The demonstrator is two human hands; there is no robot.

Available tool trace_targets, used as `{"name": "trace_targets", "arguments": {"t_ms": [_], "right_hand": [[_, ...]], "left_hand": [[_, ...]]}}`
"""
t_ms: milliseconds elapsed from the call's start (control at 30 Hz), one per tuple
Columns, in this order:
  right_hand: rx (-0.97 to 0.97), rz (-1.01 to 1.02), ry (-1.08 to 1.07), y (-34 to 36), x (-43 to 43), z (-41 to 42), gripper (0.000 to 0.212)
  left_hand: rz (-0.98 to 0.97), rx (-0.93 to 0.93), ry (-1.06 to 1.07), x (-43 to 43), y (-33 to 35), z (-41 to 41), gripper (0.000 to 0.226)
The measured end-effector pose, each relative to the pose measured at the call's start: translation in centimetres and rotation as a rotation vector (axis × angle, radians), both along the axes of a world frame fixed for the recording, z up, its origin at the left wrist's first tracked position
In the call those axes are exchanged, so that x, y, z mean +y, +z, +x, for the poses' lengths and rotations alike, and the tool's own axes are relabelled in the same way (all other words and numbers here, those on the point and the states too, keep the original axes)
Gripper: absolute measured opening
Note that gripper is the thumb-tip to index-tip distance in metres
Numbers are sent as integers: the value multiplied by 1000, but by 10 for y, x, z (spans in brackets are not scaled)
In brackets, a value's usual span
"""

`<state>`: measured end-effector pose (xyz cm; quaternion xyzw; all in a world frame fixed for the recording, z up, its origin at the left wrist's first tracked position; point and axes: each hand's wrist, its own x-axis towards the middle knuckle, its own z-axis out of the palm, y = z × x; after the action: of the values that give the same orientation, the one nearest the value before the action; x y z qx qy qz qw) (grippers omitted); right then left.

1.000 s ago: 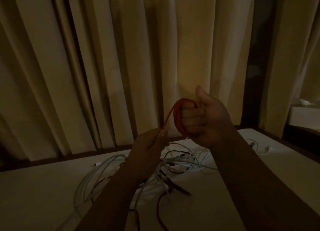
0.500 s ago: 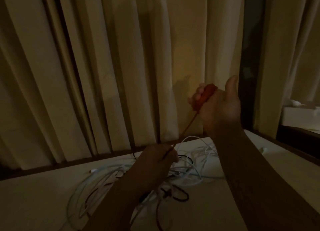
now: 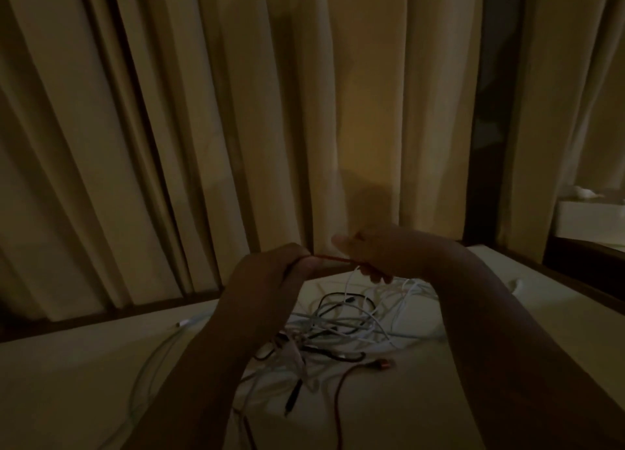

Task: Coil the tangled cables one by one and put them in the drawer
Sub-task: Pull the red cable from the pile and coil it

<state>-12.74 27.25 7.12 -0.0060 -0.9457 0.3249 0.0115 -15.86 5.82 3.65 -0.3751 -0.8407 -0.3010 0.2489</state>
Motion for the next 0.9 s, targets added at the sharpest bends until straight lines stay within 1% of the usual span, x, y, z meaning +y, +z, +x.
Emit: {"name": "trace_targets", "arguments": {"t_ms": [33,133,267,367,433,500,600,667,733,800,900], "right_hand": [[-81,-30,42,-1,2,1,71],[-233,-264,197,0,5,10,69],[-257,-656,456,-1,7,13,55],[-220,-889,547,-1,3,9,48],[-214,-1028,536,0,-1,8,49],[-215,-1181,527,0,-2,6,46],[-186,-1389,584,1,-6,2,41],[-131,-1529,595,4,-10,0,44],[-40,-1698,541,7,-10,-2,48],[38,-1828,478,9,-5,-4,47],[67,-1914,404,4,2,-9,45]], "left_hand": [[21,21,27,-2,1,-1,26],[76,45,107,-4,1,-3,33],[120,32,144,-4,2,-1,51],[92,3,132,-4,-3,-6,52],[92,-49,116,-3,-7,-11,48],[74,-54,110,-2,-7,-14,46],[94,-74,87,-3,-7,-16,45],[114,-105,66,-4,-8,-17,43],[135,-167,64,-5,-10,-18,40],[217,-266,64,-5,-11,-18,31],[409,-422,-10,-5,-12,-19,25]]}}
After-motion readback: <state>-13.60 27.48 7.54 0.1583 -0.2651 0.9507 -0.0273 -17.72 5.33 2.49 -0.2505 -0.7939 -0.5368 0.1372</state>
